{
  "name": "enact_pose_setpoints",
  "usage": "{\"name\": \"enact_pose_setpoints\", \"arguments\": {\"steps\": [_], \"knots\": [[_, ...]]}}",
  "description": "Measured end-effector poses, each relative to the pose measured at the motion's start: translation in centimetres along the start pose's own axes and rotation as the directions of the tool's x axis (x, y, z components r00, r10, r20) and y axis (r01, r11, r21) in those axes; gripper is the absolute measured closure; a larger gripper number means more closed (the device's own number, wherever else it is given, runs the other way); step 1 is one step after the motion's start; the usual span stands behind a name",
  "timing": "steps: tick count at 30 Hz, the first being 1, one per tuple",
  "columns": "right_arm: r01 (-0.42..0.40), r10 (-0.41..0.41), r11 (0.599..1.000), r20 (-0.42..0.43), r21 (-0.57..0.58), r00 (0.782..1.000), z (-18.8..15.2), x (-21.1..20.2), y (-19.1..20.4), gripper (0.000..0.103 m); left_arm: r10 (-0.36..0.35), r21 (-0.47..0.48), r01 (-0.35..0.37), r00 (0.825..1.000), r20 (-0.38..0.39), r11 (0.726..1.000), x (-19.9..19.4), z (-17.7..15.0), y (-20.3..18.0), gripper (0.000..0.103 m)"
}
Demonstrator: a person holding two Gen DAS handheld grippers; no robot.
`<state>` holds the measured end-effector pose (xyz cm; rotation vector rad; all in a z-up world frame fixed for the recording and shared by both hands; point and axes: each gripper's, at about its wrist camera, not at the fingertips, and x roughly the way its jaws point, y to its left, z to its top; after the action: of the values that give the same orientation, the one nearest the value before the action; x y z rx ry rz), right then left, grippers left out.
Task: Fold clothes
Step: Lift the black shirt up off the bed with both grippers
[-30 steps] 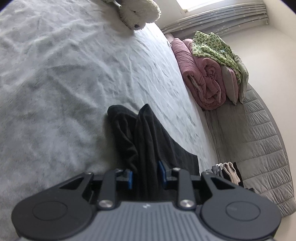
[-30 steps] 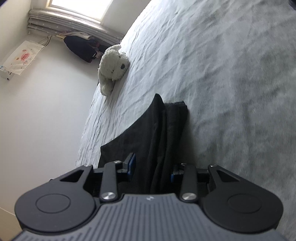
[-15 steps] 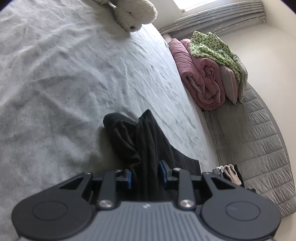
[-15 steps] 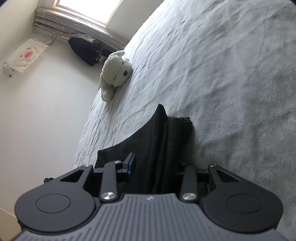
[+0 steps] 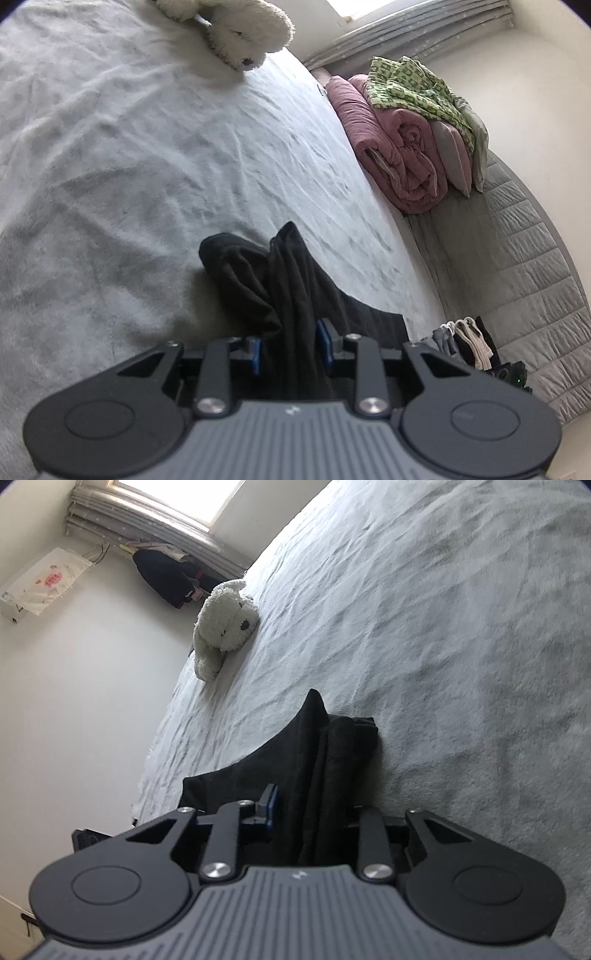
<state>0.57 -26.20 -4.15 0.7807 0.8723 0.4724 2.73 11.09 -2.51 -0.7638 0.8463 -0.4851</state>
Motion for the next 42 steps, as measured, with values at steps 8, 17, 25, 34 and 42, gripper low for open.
{"name": "enact_pose_setpoints", "arguments": {"steps": [8, 17, 25, 34, 42], "knots": [[0.047, -0.046, 0.997, 0.008, -0.057, 0.999, 0.0, 0.4, 1.0, 0.079, 0.071, 0.107, -0.073, 0.997, 0.023, 0.992, -0.4, -0.6, -2.0, 0.080], [0.055, -0.054, 0.997, 0.010, -0.055, 0.998, 0.1, 0.6, 1.3, 0.082, 0.075, 0.071, -0.075, 0.997, 0.013, 0.995, -0.2, -0.7, -2.1, 0.080], [0.018, -0.018, 0.999, -0.018, 0.046, 1.000, 0.4, 0.4, 0.1, 0.079, 0.071, 0.042, -0.072, 0.997, 0.018, 0.997, 0.0, -0.8, -2.0, 0.080], [0.086, -0.083, 0.992, 0.032, -0.089, 0.996, 0.0, 0.2, 2.6, 0.087, 0.154, 0.136, -0.162, 0.986, 0.068, 0.977, -0.2, -1.4, -4.5, 0.088], [0.105, -0.094, 0.984, 0.078, -0.145, 0.992, 0.0, -1.1, 3.4, 0.089, 0.167, 0.179, -0.187, 0.978, 0.122, 0.966, -0.9, -1.7, -7.0, 0.089]]}}
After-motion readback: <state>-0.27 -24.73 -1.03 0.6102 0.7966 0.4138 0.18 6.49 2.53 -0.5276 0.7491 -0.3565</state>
